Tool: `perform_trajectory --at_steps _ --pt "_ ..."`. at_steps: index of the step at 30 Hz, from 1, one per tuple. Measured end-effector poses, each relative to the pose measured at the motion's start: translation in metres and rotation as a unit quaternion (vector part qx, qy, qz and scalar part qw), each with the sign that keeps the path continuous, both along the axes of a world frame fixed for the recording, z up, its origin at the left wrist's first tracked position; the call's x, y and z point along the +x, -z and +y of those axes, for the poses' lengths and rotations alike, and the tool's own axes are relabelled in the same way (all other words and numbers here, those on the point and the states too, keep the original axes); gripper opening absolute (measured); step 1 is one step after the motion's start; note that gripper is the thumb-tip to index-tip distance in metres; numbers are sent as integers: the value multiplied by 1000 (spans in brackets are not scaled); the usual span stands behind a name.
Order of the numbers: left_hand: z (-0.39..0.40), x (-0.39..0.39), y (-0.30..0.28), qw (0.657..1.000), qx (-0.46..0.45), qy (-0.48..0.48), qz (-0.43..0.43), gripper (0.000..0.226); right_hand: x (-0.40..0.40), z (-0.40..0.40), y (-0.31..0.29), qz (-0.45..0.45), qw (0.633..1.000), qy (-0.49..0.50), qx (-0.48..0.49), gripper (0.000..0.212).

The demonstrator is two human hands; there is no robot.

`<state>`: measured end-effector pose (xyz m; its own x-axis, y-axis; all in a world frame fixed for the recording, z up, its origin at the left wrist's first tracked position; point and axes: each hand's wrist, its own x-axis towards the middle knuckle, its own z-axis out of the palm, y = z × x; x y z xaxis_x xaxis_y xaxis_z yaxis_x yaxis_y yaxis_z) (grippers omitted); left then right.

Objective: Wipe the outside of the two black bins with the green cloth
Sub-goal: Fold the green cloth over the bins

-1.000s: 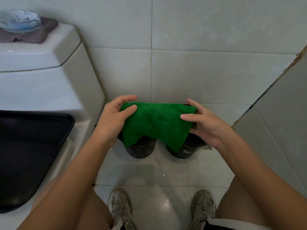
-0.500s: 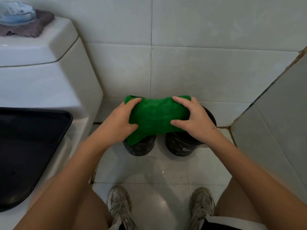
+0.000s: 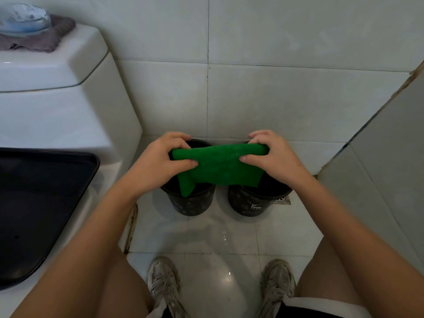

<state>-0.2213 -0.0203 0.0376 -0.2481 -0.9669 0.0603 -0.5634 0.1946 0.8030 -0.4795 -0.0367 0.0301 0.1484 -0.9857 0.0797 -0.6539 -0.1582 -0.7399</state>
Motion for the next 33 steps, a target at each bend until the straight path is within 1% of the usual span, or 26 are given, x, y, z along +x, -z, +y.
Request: perform_trajectory --at_steps 1,2,3,5,6,7,8,10,12,13,15,17,19,20,21,23,26,28,30,31,32,33 --pt "0 -2 -2 998 31 11 55 34 0 -1 1 -19 1000 6 7 22" --pt "0 -5 -3 995 43 11 89 37 1 -1 3 -19 1000 6 9 20" --pt "1 -10 -3 994 39 9 105 33 2 -1 5 -1 1000 2 11 18" --pt "2 -19 0 995 11 9 99 20 5 2 16 58 998 -16 12 16" --pt "2 -22 1 996 -3 10 90 15 7 3 19 77 996 -27 19 17" --pt "1 -23 2 996 -10 10 84 12 8 5 20 79 996 -37 29 18" --pt "0 -22 1 996 -10 6 88 12 8 7 19 64 996 -44 41 18" --pt "0 -21 -1 992 16 -20 125 16 7 11 12 3 998 -41 53 20" --pt "2 -23 -3 987 43 -34 148 13 4 14 6 -52 996 -35 57 20" --pt "3 -24 -4 988 49 -35 140 10 2 16 3 -66 996 -36 55 20" --pt "5 -26 -6 994 40 -32 98 5 -4 19 -1 -78 994 -49 63 22" --pt "5 -26 -9 998 30 -18 59 2 -6 23 -3 -97 986 -71 113 26" --pt "6 -27 -9 997 41 -12 70 2 -7 27 -6 -98 976 -114 160 33" --pt "7 -27 -8 994 53 -17 93 3 -6 28 -5 -94 971 -136 172 31" --pt "7 -27 -7 991 66 -24 117 5 -4 29 -5 -92 967 -154 180 25" --pt "4 -23 -5 987 83 -29 135 8 0 31 -4 -93 960 -179 194 13" --pt "-3 -17 -1 980 116 -24 159 10 4 32 -3 -125 958 -207 157 10" --pt "-6 -22 2 975 129 -27 179 12 6 31 -3 -157 959 -214 104 17" --pt "-5 -36 6 974 134 -36 179 15 7 29 -5 -212 949 -223 70 16" --pt "-4 -44 10 975 128 -48 175 18 8 29 -6 -254 936 -232 72 10" --pt "-3 -52 12 979 102 -69 163 19 9 27 -6 -292 924 -235 78 6" --pt "-1 -58 13 983 66 -95 146 18 10 26 -6 -328 915 -221 83 12"
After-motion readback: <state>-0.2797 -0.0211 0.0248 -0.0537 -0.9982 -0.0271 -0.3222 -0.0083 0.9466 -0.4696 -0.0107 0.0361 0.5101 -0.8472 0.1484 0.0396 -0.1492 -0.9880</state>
